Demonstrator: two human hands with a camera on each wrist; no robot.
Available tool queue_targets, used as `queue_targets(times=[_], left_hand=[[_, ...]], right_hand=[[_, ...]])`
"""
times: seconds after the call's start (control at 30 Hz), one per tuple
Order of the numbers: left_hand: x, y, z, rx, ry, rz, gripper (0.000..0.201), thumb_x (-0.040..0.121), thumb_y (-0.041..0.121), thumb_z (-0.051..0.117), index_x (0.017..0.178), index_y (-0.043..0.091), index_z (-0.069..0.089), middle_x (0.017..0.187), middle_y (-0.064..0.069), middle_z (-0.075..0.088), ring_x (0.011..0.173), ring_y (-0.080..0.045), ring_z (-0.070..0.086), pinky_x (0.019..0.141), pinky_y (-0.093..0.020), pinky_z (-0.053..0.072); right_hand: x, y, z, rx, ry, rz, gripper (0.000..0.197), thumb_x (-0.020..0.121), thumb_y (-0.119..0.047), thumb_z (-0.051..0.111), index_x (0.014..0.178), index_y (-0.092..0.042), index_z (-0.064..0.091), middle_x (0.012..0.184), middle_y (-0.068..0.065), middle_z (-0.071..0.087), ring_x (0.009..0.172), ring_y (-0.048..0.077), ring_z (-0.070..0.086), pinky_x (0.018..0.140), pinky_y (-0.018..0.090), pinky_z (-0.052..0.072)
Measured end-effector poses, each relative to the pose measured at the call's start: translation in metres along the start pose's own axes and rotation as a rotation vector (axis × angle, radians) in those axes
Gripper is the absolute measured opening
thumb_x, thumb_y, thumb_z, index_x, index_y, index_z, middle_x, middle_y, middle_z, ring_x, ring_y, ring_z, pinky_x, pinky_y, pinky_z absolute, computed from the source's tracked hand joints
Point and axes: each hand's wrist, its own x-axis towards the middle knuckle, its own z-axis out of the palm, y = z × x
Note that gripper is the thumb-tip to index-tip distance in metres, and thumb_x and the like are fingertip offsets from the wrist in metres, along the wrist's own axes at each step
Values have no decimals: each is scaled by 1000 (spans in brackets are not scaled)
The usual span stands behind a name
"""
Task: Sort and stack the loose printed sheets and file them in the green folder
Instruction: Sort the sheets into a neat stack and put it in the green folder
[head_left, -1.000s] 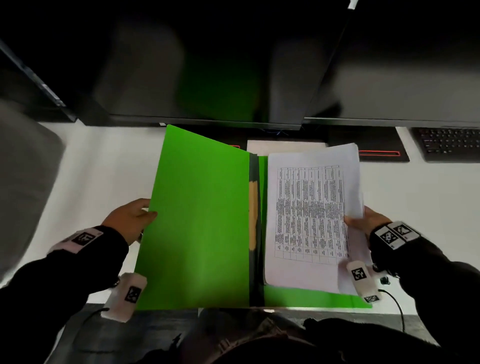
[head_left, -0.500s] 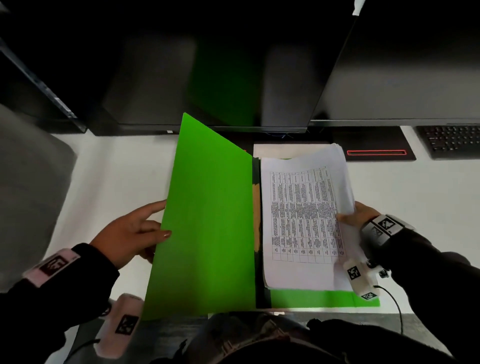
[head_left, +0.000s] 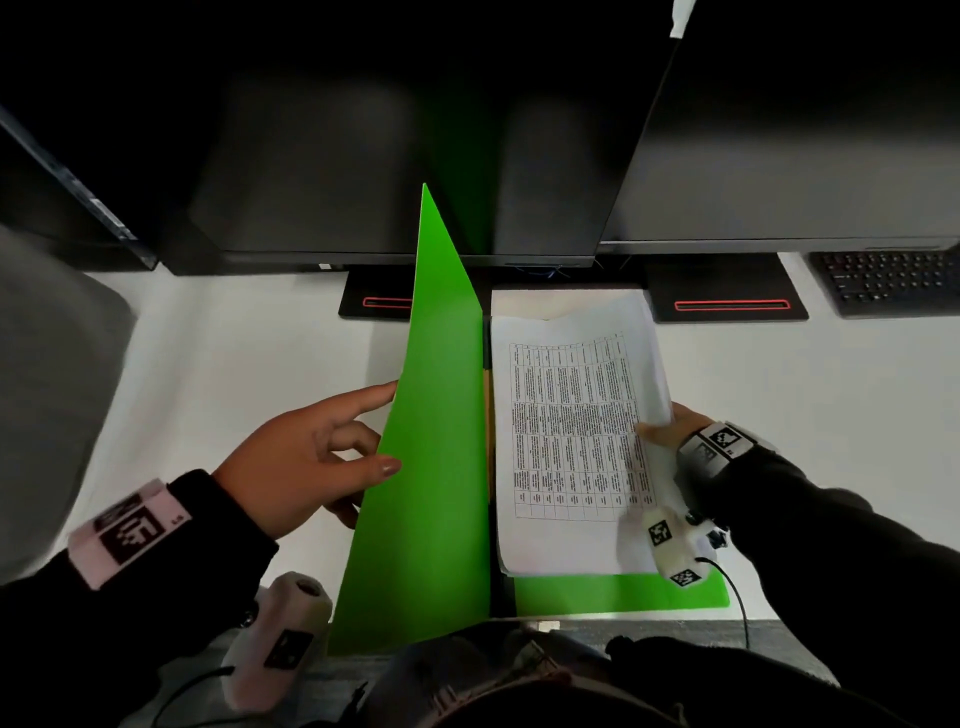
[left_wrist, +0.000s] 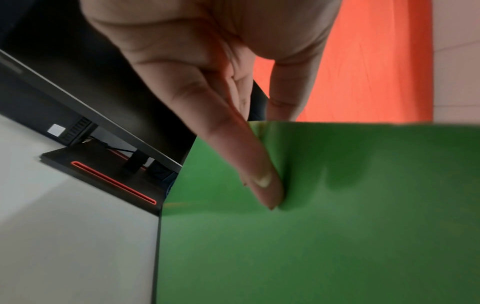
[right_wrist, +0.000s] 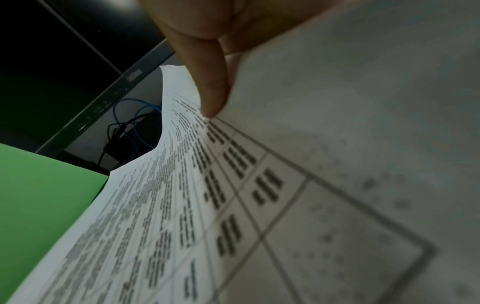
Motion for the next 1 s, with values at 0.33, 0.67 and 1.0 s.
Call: queue_targets(times=[0.33,0.67,1.0], left_hand=[[7,3,12,-28,-46,60,68,42,43,87,103,57,61,66,1,62,48,-19,54,47,-24,50],[16,12,27,115,-65,125,64,76,7,70,99,65,56,65,14,58,48,-12,44,48,-18,45],[46,30,99,348,-220,196,39,80,73,35,118,67,40,121,23,56,112,-4,55,100,-34,45]], right_hand=[[21,1,16,29,126,28,65,79,-38,67,128,-4,44,112,17,60,97,31,57,87,38,48],[6,10,-6,-81,97,-159,65,86,-14,57,144,-23,30,129,9,58,107,24,58,88,25,40],[-41,8,-27,229,38,-253,104,60,-91,34,138,-24,42,137,2,52,125,23,50,108,41,33]])
